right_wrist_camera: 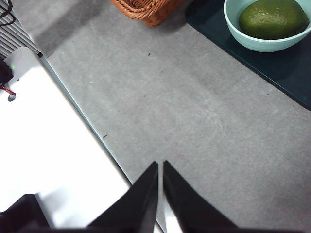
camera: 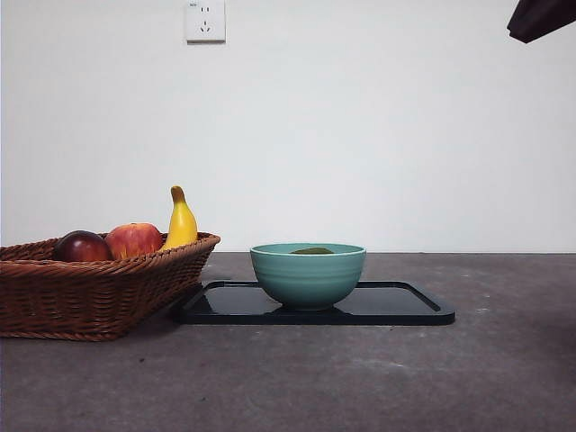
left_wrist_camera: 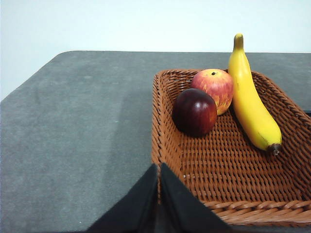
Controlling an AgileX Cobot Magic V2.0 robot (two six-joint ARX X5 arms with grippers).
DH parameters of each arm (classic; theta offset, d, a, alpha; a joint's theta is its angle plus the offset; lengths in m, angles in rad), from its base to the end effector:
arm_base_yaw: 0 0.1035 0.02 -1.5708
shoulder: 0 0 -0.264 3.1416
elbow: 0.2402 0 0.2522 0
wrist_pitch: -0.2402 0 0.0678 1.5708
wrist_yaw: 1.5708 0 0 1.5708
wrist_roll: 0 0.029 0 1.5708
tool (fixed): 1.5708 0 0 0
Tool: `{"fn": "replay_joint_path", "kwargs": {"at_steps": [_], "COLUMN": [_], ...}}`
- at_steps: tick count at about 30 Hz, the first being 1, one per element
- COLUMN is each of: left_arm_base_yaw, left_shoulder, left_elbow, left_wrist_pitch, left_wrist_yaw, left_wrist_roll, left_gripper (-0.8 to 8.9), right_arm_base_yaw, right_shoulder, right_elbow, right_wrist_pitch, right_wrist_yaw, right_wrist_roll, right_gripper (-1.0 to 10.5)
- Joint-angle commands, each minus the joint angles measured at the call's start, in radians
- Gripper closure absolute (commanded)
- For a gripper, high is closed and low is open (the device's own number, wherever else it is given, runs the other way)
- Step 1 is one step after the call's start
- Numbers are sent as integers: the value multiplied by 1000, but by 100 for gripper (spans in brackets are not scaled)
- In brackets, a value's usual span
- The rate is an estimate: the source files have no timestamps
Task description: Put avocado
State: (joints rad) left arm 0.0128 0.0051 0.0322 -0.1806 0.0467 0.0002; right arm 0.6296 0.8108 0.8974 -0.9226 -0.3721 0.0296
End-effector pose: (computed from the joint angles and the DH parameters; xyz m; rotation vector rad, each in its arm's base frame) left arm 0.0949 -0.0001 0.1567 -0.0044 0.1534 -0.0338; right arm 0.1074 0.0913 0.3055 -0.0863 0.8766 0.9276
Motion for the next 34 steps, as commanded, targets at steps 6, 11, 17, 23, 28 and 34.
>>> {"fn": "replay_joint_path", "kwargs": {"at_steps": [6,11,17,23,28,34], "left_arm_base_yaw": [2,2,2,2,2,2], "left_shoulder": [-2,-2,-2,-2,-2,-2], "left_elbow": [-21,-21,-21,-21,-21,-21], "left_wrist_pitch": [-7,-7,-7,-7,-7,-7], "left_wrist_yaw": [-2,-2,-2,-2,-2,-2], "left_wrist_roll": [-10,-10,-10,-10,-10,-10], "left_gripper": [805,805,805,805,805,805], "right_arm_base_yaw": [10,9,-143,-408,-553,-602], "right_shoulder": [4,-4,-103,-300,-463,-620], "right_elbow": [10,10,-8,-154,-361,-601], "right_wrist_pitch": [10,8,93,342,568,764], "right_wrist_yaw": [-4,-5,16,15,43,161], "right_wrist_roll": [-6,-6,-81,-68,-59,-37], "right_gripper": [940,940,940,940,940,940]}}
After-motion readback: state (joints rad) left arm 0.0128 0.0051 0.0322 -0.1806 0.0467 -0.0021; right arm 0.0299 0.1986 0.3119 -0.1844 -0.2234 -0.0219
